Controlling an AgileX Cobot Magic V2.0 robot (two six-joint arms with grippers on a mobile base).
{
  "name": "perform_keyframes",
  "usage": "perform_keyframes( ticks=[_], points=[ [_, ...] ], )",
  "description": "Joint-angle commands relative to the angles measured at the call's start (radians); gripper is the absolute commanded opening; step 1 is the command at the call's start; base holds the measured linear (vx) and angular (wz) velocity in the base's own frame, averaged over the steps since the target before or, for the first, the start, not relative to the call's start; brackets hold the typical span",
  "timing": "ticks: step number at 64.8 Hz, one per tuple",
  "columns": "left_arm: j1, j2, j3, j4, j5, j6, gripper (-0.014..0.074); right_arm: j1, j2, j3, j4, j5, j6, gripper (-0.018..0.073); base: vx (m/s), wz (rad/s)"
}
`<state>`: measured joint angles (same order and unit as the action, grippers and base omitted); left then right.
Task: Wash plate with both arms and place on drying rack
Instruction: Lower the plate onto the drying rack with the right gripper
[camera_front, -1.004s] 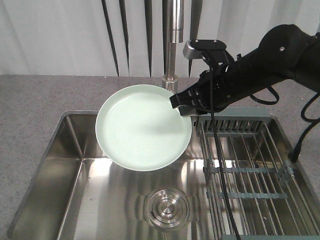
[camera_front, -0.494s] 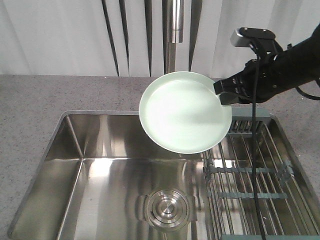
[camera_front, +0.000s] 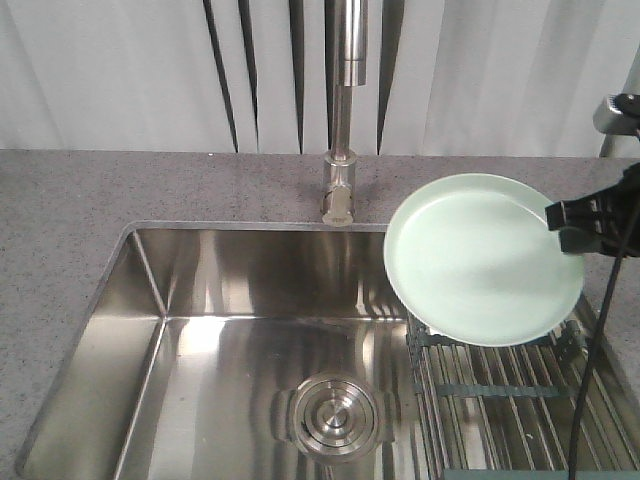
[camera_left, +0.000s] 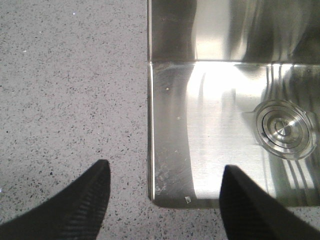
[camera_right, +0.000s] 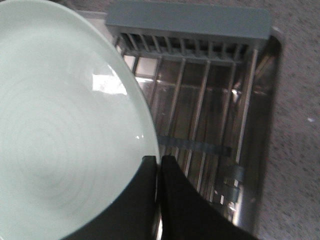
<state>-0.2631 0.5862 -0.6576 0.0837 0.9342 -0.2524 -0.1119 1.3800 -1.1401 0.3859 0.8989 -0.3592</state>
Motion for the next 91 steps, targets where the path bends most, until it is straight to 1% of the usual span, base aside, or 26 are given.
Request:
perform_keyframes(
  ticks=[1,13,19,38,56,64,71,75,91],
  points=[
    [-0.002,0.001,-0.024,0.005,-0.055,-0.010,0.0441,-0.041,-0.042,0.010,-0.055,-0.036,0.031,-0.0001,0.00,0.00],
    [-0.002,0.001,-0.024,0.005,-0.055,-0.010,0.0441,-0.053,-0.040,0.061,-0.172,-0.072,0.075,-0.0001,0.00,0.00],
    [-0.002,0.001,-0.024,0.005,-0.055,-0.010,0.0441,-0.053,-0.026,0.069,-0.199,-0.078,0.075,-0.0001,0.00,0.00],
    [-0.002,0.001,-0.024,0.005,-0.055,-0.010,0.0441,-0.052,0.082,0.069,-0.199,-0.082,0.063,-0.0001,0.00,0.00],
    [-0.002,0.001,-0.024,0.005,-0.055,-0.010,0.0441,-0.052,0.167,0.069,-0.199,-0.132,0.063,0.0006,0.00,0.00],
    [-0.002,0.001,-0.024,0.005,-0.055,-0.010,0.0441,-0.052,0.194,0.069,-0.217,-0.157,0.070,0.0015,0.00,0.00],
    [-0.002,0.001,-0.024,0.005,-0.055,-0.010,0.0441,-0.052,0.210,0.069,-0.225,-0.165,0.074,0.0050,0.00,0.00],
    [-0.002,0.001,-0.024,0.005,-0.055,-0.010,0.0441,-0.052,0.216,0.069,-0.225,-0.165,0.074,0.0088,0.00,0.00],
    [-0.002,0.001,-0.024,0.005,-0.055,-0.010,0.0441,-0.052,0.212,0.067,-0.225,-0.176,0.081,0.0293,0.00,0.00]
  ],
)
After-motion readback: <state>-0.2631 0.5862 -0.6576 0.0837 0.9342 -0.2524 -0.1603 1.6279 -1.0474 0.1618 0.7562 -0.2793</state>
